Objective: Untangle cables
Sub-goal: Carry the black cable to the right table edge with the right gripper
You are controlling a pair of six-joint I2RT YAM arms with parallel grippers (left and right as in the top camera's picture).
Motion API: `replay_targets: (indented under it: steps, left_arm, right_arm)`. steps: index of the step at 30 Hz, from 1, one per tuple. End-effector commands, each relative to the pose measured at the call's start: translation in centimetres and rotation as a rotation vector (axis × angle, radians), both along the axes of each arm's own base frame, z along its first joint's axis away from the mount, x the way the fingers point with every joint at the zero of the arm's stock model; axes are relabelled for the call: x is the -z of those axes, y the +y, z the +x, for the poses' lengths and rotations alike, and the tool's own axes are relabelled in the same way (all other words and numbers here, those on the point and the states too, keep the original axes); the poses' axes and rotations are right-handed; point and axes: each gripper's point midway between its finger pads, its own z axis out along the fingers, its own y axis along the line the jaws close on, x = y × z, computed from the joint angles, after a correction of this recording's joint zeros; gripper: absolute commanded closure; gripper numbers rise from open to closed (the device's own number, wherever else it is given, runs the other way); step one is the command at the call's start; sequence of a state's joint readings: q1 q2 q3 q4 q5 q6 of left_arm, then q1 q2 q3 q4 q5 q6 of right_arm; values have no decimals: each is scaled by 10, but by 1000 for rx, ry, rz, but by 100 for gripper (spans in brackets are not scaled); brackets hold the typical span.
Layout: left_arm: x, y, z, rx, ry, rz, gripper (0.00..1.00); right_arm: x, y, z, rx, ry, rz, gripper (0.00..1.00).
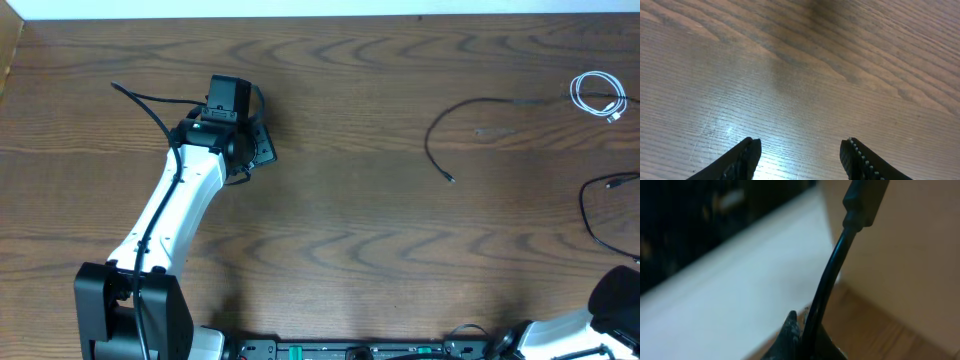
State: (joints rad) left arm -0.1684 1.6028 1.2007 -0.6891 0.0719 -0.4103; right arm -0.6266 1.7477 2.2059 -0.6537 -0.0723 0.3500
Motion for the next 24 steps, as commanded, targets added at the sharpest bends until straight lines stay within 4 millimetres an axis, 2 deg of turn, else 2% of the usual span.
replay_targets:
  steps: [1, 6, 9, 12, 15, 19, 24]
  left_arm:
    - [6, 3, -1, 9, 12, 21, 43]
    - [6, 3, -1, 9, 13, 21, 43]
    - [6, 3, -1, 9, 13, 21, 43]
    - [6, 3, -1, 9, 13, 21, 43]
    - [6, 3, -1, 9, 13, 21, 43]
    - [6, 3, -2, 9, 16, 21, 43]
    - [6, 3, -2, 9, 16, 21, 43]
  right_arm:
    - [-44, -19, -29, 79, -128, -6, 99]
    - [-74, -43, -68, 173, -211, -12, 99]
    - [-73, -53, -78, 211, -206, -14, 99]
    - [-59, -59, -77, 235, -151, -16, 98]
    - [-35, -62, -61, 216, -78, 3, 99]
    - [9, -62, -28, 161, 46, 27, 98]
    - [80, -34, 16, 62, 270, 69, 99]
